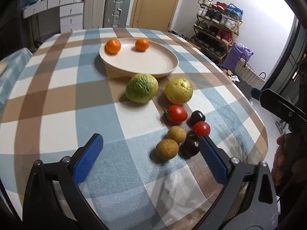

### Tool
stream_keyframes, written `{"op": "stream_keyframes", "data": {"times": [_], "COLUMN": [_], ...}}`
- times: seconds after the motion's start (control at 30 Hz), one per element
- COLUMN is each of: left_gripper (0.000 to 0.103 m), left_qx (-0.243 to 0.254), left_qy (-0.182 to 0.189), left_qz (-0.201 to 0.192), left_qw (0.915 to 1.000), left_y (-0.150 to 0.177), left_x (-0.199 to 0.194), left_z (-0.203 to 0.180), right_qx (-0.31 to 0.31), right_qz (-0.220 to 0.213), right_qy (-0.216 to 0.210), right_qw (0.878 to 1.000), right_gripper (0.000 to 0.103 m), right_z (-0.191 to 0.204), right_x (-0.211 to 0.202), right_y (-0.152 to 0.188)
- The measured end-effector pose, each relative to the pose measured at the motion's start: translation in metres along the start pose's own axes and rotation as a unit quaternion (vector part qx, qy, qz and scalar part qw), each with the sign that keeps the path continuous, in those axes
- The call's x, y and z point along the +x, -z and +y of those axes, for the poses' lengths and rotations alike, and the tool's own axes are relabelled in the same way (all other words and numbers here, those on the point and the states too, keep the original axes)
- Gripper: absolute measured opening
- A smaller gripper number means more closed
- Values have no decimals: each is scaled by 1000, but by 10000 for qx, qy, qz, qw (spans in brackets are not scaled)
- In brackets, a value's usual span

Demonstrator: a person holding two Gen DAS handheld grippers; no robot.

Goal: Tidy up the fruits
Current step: 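Move the left tool back toward the small brown fruits, then close the left tool on a small brown round fruit and lift, then grasp the second brown fruit with the right tool while the left tool holds its fruit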

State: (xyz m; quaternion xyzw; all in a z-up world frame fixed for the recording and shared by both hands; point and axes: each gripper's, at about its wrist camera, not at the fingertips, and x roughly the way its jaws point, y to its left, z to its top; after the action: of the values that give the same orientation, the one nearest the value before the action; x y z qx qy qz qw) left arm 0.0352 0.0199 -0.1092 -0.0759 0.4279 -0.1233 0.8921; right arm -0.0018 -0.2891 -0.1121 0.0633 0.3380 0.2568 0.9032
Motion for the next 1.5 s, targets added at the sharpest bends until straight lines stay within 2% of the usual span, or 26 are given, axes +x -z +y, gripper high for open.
{"op": "stream_keyframes", "data": {"times": [0.27, 0.37, 0.43, 0.5, 0.53, 0.6, 0.8, 1.07, 1.27, 1.5], "left_gripper": [73, 60, 45, 39, 31, 26, 25, 25, 25, 25], "left_qx": [-48, -87, -93, -94, -94, -80, -97, -186, -287, -466], "left_qy": [397, 574, 690, 776, 832, 918, 1019, 913, 757, 698], "left_qz": [200, 255, 308, 360, 405, 464, 430, 96, -208, -392], "left_qw": [9990, 9980, 9971, 9963, 9957, 9947, 9938, 9956, 9965, 9957], "left_y": [4, 4, 5, 7, 7, 9, 10, 6, 6, 11], "left_x": [11, 14, 16, 18, 19, 21, 20, -5, -30, -49], "left_z": [3, 5, 6, 5, 5, 4, 5, 22, 44, 71], "right_qx": [71, 72, 67, 70, 68, 69, 40, -54, -202, -626], "right_qz": [154, 195, 222, 244, 246, 254, 288, 382, 817, 1160], "right_qy": [-13, -23, -11, -14, -15, -8, 7, -82, -359, -375], "right_qw": [9999, 9998, 9997, 9997, 9997, 9997, 9996, 9992, 9958, 9906], "right_gripper": [103, 103, 103, 103, 103, 103, 103, 103, 103, 101], "right_z": [-2, -2, -2, -2, -2, -2, -1, 7, 23, 49], "right_x": [10, 14, 15, 16, 16, 16, 17, 20, 38, 63], "right_y": [4, 4, 4, 5, 5, 5, 5, 4, 7, 9]}}
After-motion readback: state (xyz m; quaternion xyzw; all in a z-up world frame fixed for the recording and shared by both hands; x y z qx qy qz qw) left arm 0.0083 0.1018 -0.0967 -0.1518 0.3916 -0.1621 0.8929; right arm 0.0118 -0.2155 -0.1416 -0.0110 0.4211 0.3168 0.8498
